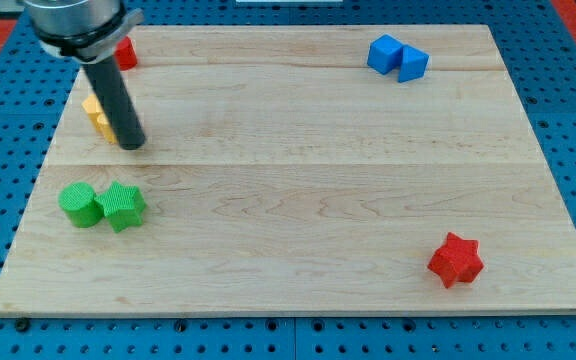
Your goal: Push the red circle towards the center right
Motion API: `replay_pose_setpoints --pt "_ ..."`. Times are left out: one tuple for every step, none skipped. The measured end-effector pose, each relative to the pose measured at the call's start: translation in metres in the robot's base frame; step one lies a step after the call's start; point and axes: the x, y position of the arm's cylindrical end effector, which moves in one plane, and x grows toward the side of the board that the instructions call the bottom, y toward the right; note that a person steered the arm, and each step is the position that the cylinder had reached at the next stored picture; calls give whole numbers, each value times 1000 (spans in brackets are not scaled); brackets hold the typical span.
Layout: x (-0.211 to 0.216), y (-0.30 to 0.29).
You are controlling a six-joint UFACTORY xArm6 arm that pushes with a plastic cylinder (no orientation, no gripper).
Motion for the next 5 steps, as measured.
replay_pose_setpoints --pt "-63 45" --pt "-157 46" --pt "-220 32" --pt "-220 -14" --pt "-218 -78"
